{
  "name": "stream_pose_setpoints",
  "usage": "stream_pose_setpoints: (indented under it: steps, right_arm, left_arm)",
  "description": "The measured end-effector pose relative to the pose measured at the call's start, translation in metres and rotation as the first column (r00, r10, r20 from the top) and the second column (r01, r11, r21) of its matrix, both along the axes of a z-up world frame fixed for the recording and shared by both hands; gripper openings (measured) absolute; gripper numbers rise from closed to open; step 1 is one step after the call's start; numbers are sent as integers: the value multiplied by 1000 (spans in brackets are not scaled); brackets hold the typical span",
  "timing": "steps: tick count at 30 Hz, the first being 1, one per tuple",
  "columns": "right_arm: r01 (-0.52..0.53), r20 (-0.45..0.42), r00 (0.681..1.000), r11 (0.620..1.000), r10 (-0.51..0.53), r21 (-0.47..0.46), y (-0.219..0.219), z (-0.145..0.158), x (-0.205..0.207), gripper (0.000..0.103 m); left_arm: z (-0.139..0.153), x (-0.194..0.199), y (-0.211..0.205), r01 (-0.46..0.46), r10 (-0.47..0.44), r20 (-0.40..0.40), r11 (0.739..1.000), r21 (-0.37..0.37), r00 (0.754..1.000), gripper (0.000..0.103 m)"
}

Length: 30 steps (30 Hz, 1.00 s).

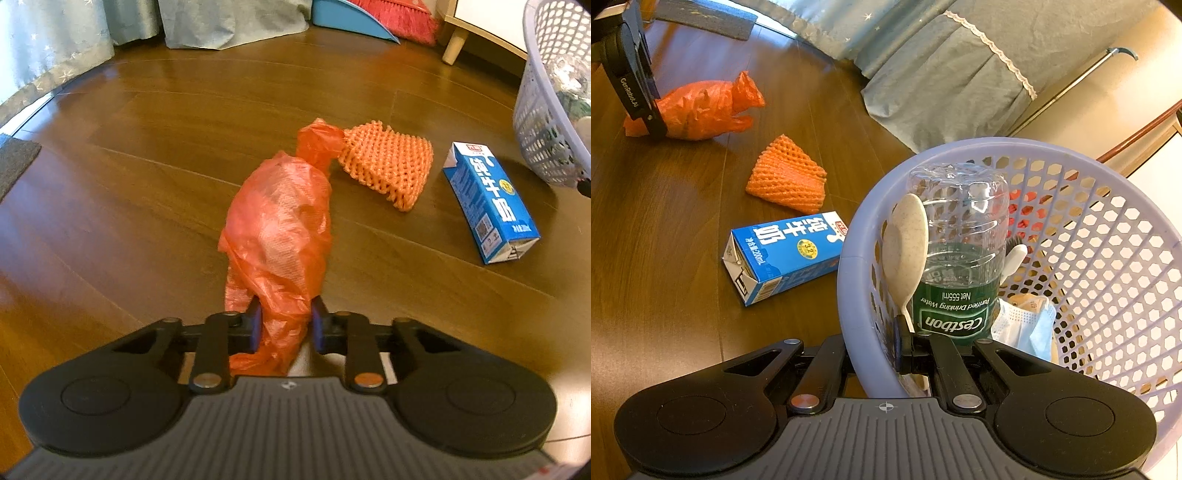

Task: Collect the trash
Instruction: 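Lift the orange bag with the left gripper toward the wastebasket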

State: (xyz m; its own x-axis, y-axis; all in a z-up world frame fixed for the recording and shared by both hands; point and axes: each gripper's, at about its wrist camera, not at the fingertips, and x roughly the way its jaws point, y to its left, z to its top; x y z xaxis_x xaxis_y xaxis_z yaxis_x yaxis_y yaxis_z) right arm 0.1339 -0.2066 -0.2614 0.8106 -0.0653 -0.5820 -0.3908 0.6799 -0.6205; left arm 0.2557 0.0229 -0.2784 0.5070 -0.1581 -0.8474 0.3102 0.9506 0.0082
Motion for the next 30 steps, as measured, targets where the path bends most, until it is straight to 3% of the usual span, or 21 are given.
stream_pose_setpoints:
  steps: [8,30]
  right_arm:
    - [1,0,1000,1000,-1,0,0,0,0,3]
    - [0,-1,1000,1000,0,0,1,1,0,3]
  left_arm:
    - [14,-7,0,20,-19,18,999,-29,1000,13]
    - [47,-12,-30,92,-86,76,993,-77,993,13]
